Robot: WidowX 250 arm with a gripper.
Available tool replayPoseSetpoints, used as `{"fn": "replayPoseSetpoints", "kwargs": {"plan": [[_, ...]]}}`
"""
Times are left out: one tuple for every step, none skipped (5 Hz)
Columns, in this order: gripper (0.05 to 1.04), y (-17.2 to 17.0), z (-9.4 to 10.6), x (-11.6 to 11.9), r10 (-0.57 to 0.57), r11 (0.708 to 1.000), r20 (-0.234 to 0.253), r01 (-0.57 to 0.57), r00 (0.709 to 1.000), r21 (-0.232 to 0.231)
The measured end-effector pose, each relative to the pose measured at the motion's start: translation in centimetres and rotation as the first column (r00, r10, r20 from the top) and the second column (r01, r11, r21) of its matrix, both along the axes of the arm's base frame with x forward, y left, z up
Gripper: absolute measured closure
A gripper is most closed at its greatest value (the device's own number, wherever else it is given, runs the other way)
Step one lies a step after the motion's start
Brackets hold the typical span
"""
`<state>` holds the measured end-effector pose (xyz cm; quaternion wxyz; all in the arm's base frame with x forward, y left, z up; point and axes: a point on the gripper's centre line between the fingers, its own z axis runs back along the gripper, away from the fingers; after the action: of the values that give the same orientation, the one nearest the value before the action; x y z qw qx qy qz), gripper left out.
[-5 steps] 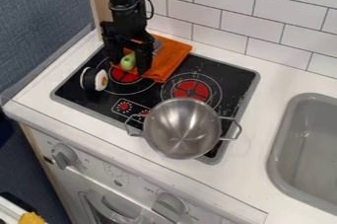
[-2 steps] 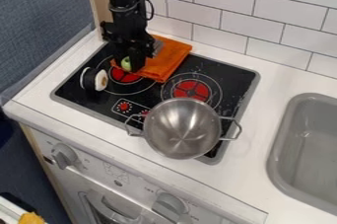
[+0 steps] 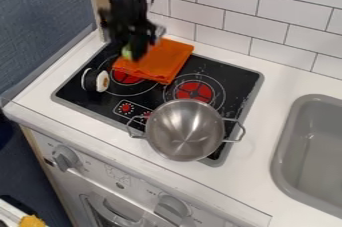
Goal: Pick up the plastic spatula and put it at the upper right of the right burner
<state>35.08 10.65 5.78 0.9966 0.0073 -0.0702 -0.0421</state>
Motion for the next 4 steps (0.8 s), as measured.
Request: {"fn": "replayPoseSetpoints", "kwargs": {"plan": [[0.658,-1.8,2.2,0.0,-0.012,1.0,0.044,0.013,0.999,-0.019],[0.658,-4.6,2.2,0.6,-0.067,0.997,0.045,0.069,0.997,-0.04],[0.658,-9.0,0.3,1.1,-0.14,0.988,0.004,0.14,0.99,-0.062],[0.658,-12.9,-0.9,1.3,-0.162,0.986,-0.003,0.162,0.987,-0.049]]}}
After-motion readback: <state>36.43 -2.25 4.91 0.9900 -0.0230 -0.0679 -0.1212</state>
